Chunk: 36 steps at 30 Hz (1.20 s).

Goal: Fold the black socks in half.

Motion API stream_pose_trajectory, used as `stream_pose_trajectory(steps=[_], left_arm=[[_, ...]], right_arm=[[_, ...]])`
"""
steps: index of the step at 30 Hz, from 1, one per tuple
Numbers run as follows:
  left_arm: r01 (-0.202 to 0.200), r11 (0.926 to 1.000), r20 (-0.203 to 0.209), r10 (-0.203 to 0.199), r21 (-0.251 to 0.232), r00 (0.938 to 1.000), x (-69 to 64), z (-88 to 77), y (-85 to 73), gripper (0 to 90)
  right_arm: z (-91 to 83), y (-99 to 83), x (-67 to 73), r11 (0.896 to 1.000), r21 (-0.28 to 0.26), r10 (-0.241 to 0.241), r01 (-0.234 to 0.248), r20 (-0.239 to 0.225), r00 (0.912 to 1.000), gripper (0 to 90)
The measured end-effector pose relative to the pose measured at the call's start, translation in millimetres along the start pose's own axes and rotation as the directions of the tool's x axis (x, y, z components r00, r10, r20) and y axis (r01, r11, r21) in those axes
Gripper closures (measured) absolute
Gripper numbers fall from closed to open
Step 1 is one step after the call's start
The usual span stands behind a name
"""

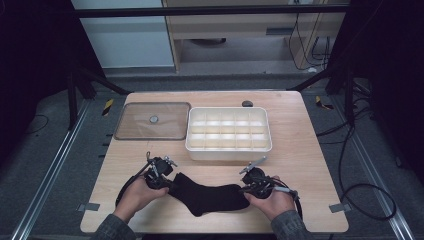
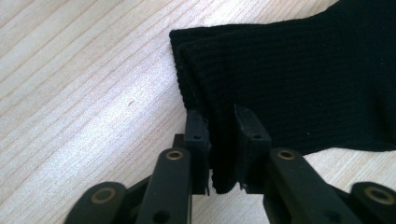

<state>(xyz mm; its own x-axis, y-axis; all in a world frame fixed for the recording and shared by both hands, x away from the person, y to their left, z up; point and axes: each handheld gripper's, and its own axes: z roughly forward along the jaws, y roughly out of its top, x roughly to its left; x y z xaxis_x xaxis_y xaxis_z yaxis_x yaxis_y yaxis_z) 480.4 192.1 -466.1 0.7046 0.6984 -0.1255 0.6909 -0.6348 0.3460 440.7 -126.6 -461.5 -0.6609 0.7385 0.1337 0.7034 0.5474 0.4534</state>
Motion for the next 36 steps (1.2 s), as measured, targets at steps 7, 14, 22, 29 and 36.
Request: stream_pose_trajectory(steps=[7, 14, 22, 29, 36], left_arm=[[0.003, 0.9995, 0.004, -0.003, -0.03, 1.0, 3.1, -10.4, -4.9, 79.2], [-0.017, 0.9987, -0.009, 0.017, -0.048, 0.9998, 3.3, -26.4, -7.9, 79.3], [-0.017, 0.9987, 0.001, 0.017, -0.048, 0.9998, 9.6, -33.9, -9.9, 79.2], [-0.008, 0.9977, 0.006, 0.008, -0.067, 0.9999, 13.0, -43.6, -10.4, 79.2], [-0.014, 0.9977, -0.006, 0.014, -0.066, 0.9999, 17.2, -51.4, -11.0, 79.2]], right_arm=[[-3.1, 1.4, 1.0, 1.0, 0.005, -0.001, 0.001, 0.015, 0.9999, 82.0], [-2.3, 5.2, 2.0, 1.0, -0.001, -0.009, 0.009, 0.007, 0.9999, 82.0], [1.4, 11.5, 6.4, 1.0, -0.002, -0.018, 0.018, 0.0, 0.9998, 81.9], [3.2, 16.0, 10.6, 1.0, 0.005, -0.029, 0.029, 0.004, 0.9996, 81.8], [7.6, 22.6, 17.7, 0.999, 0.016, -0.049, 0.049, 0.005, 0.9988, 81.7]])
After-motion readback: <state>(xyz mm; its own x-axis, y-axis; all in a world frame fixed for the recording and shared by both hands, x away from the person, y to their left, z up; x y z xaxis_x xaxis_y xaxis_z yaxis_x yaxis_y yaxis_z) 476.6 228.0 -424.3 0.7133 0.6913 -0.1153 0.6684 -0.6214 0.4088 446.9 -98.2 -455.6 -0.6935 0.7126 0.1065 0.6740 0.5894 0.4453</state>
